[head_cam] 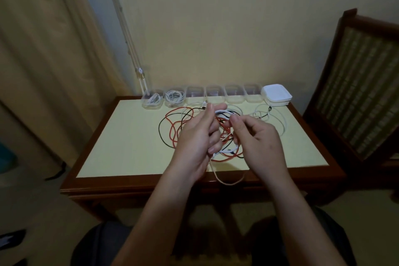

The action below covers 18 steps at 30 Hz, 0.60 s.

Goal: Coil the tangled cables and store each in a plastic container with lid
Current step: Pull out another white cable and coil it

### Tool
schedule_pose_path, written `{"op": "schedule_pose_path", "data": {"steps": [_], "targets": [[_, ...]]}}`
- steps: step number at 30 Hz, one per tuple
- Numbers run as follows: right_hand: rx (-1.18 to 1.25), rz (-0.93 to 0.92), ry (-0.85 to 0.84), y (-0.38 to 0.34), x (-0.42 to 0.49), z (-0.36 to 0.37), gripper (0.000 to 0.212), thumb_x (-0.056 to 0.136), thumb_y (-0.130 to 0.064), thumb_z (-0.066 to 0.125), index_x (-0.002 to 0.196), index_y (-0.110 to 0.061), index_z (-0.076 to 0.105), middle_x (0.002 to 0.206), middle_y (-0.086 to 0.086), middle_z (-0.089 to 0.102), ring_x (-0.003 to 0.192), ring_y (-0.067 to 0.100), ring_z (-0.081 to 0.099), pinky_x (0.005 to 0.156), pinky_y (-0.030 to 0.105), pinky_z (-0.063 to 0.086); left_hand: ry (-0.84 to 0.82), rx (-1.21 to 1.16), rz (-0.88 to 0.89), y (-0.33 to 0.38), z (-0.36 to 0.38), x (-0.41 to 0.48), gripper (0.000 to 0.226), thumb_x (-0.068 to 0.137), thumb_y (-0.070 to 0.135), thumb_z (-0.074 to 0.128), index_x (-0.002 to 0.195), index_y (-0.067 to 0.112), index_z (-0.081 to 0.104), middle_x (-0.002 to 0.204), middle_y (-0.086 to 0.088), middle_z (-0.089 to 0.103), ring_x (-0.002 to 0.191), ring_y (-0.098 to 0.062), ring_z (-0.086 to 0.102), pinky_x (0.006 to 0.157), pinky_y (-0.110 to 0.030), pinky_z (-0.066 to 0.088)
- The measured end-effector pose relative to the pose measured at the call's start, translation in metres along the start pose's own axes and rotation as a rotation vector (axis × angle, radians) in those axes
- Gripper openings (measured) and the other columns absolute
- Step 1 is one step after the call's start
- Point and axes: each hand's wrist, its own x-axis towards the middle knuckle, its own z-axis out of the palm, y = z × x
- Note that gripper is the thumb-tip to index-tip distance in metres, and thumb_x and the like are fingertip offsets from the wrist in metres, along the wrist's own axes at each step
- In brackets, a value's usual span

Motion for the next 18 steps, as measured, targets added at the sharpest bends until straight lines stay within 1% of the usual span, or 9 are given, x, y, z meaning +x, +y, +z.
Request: {"op": "schedule_pose_path", "data": {"steps": [3, 5, 7, 9, 11, 14, 15, 16, 18], "targets": [[0.041, 0.045, -0.086, -0.001, 0.005, 0.002, 0.029, 0.103, -0.027, 0.056, 0.081, -0.022, 0.075, 0.055, -0.001, 0.055, 0.053, 0.004, 0.048, 0.053, 0.016, 0.037, 0.022, 0.002, -0.001, -0.001, -0.004, 0.007, 0.033, 0.107, 0.026, 0.044, 0.114, 0.004, 0.067, 0.057, 0.005, 0.028, 0.044, -0.006, 0.018, 0.037, -0.019, 0.017], [0.092, 0.083, -0.127, -0.001, 0.008, 0.001, 0.030, 0.103, -0.026, 0.056, 0.080, -0.021, 0.075, 0.055, -0.004, 0.055, 0.052, 0.005, 0.046, 0.052, 0.014, 0.036, 0.025, 0.008, -0.013, 0.001, -0.007, 0.010, 0.033, 0.107, 0.025, 0.043, 0.111, 0.003, 0.068, 0.055, 0.005, 0.029, 0.042, -0.005, 0.019, 0.037, -0.018, 0.017], [0.120, 0.105, -0.144, 0.000, 0.011, 0.001, 0.030, 0.104, -0.026, 0.056, 0.083, -0.019, 0.076, 0.054, -0.005, 0.053, 0.048, 0.003, 0.043, 0.050, 0.013, 0.034, 0.030, 0.017, -0.028, 0.002, -0.007, 0.012, 0.034, 0.107, 0.026, 0.044, 0.111, 0.003, 0.068, 0.055, 0.005, 0.028, 0.042, -0.004, 0.018, 0.037, -0.019, 0.016], [0.129, 0.109, -0.147, -0.001, 0.013, 0.001, 0.029, 0.103, -0.026, 0.056, 0.087, -0.016, 0.078, 0.054, -0.005, 0.053, 0.046, 0.000, 0.041, 0.049, 0.012, 0.033, 0.046, 0.001, -0.044, 0.004, -0.005, 0.013, 0.034, 0.107, 0.028, 0.045, 0.115, 0.004, 0.067, 0.057, 0.005, 0.026, 0.042, -0.005, 0.017, 0.036, -0.018, 0.016], [0.126, 0.100, -0.149, -0.002, 0.015, 0.001, 0.028, 0.102, -0.025, 0.058, 0.087, -0.015, 0.079, 0.055, -0.002, 0.056, 0.047, 0.001, 0.044, 0.050, 0.013, 0.035, 0.082, -0.031, -0.041, 0.005, -0.004, 0.013, 0.030, 0.107, 0.025, 0.045, 0.120, 0.004, 0.062, 0.056, 0.005, 0.024, 0.041, -0.004, 0.017, 0.034, -0.017, 0.017], [0.055, 0.058, -0.175, -0.003, 0.018, -0.005, 0.029, 0.100, -0.030, 0.060, 0.080, -0.019, 0.077, 0.062, 0.005, 0.066, 0.057, 0.011, 0.054, 0.055, 0.024, 0.039, 0.125, -0.094, 0.006, 0.011, -0.005, 0.014, 0.020, 0.106, 0.019, 0.046, 0.117, 0.007, 0.058, 0.055, 0.006, 0.023, 0.040, -0.004, 0.016, 0.034, -0.017, 0.013], [0.011, 0.039, -0.176, -0.003, 0.019, -0.009, 0.029, 0.100, -0.032, 0.061, 0.077, -0.020, 0.076, 0.066, 0.007, 0.067, 0.058, 0.014, 0.055, 0.055, 0.025, 0.040, 0.133, -0.134, 0.021, 0.015, -0.008, 0.015, 0.019, 0.106, 0.019, 0.046, 0.115, 0.008, 0.058, 0.055, 0.006, 0.022, 0.039, -0.003, 0.016, 0.034, -0.017, 0.013], [-0.028, 0.023, -0.161, -0.002, 0.021, -0.015, 0.028, 0.099, -0.033, 0.062, 0.077, -0.020, 0.075, 0.068, 0.010, 0.067, 0.058, 0.013, 0.055, 0.055, 0.024, 0.040, 0.142, -0.191, 0.027, 0.020, -0.012, 0.017, 0.018, 0.106, 0.019, 0.045, 0.114, 0.009, 0.058, 0.055, 0.007, 0.022, 0.038, -0.003, 0.017, 0.033, -0.017, 0.012], [-0.062, 0.002, -0.096, 0.000, 0.025, -0.028, 0.021, 0.096, -0.030, 0.067, 0.078, -0.021, 0.074, 0.070, 0.014, 0.065, 0.056, 0.005, 0.051, 0.053, 0.016, 0.038, 0.147, -0.332, 0.014, 0.032, -0.022, 0.020, 0.018, 0.106, 0.021, 0.043, 0.112, 0.011, 0.057, 0.054, 0.007, 0.023, 0.036, -0.003, 0.018, 0.031, -0.017, 0.013]]}}
